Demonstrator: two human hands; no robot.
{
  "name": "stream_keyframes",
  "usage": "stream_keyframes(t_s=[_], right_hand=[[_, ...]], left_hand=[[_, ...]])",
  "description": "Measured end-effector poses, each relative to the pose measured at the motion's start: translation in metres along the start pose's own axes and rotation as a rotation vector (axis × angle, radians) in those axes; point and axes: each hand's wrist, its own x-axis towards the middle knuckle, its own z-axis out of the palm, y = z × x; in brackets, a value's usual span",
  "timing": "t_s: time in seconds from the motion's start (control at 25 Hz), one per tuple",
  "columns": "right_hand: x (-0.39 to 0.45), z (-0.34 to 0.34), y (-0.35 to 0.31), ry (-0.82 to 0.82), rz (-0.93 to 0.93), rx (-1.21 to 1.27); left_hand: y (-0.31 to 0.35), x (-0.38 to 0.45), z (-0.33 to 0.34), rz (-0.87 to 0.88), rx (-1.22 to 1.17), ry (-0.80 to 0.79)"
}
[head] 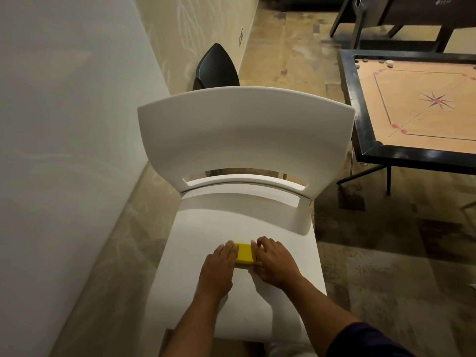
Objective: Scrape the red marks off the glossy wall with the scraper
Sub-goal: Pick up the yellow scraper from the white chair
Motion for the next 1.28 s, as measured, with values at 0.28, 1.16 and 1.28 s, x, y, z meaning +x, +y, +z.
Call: stream_keyframes(t_s=[0.28,1.16,1.28], right_hand=[[0.008,0.004,-0.011,0.05,-0.089,0.113],[0.158,-0.149,-0.204,0.55,-0.636,0.136],[0.186,-0.188,-0.237,0.644,-0.723,0.148]], left_hand=[[-0.009,-0.009,-0.013,0.095,-0.016,0.197],[-0.115,-0.203,-0.199,-0.104,0.521,0.769],[-0.13,-0.235,-0.24,-0.145,0.661,0.87]])
